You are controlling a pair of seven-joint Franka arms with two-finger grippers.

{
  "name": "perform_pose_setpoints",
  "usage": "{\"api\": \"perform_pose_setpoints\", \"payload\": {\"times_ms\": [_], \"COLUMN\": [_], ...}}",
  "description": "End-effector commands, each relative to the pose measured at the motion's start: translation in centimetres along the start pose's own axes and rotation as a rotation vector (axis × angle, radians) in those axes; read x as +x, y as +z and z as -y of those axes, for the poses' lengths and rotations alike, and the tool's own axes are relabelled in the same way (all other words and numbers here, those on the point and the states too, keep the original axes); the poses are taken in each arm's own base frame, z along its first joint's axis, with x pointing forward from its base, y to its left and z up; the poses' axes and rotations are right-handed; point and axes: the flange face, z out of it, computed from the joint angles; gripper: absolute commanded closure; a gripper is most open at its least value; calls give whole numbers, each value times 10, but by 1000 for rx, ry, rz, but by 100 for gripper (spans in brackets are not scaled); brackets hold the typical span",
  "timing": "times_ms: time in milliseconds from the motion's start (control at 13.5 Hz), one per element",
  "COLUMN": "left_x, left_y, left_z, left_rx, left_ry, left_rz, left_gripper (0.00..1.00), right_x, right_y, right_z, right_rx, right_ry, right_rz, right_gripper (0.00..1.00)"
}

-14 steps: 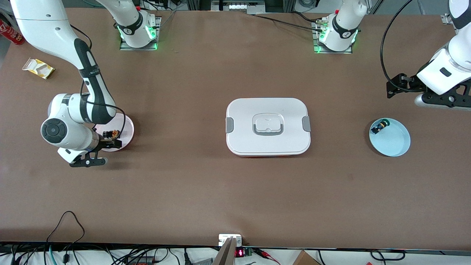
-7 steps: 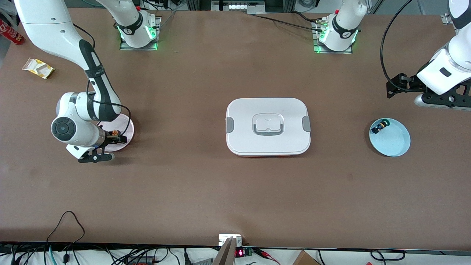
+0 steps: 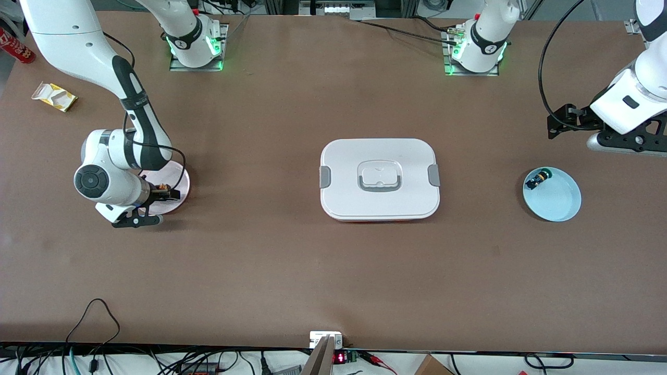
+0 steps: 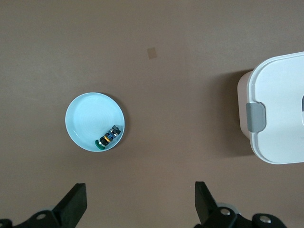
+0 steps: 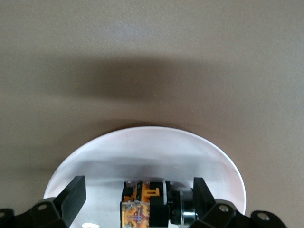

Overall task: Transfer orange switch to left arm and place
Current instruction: 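Close the right gripper on the orange switch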

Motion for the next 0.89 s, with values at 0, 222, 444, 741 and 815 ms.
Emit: {"api": "perform_pose_setpoints", "payload": {"times_ms": [0, 222, 444, 741, 815], "left_x": [3, 3, 3, 3, 3], "left_y": [-5, -5, -5, -5, -5], "left_z": [1, 1, 1, 0, 1], "left_rx": [25, 25, 24, 25, 24], "left_ry": [-4, -4, -4, -2, -4], "left_rz": [7, 7, 7, 6, 7], "left_gripper": [0, 0, 0, 0, 0], "right_x": [-12, -12, -13, -18, -20], "right_y": [-4, -2, -1, 6, 10], "right_z": [-6, -10, -13, -13, -11], "right_rx": [0, 2, 3, 6, 7], "right_ry": [-16, -12, -20, -17, -19], "right_rz": [-1, 1, 3, 19, 28], "right_gripper": [0, 0, 0, 0, 0]}}
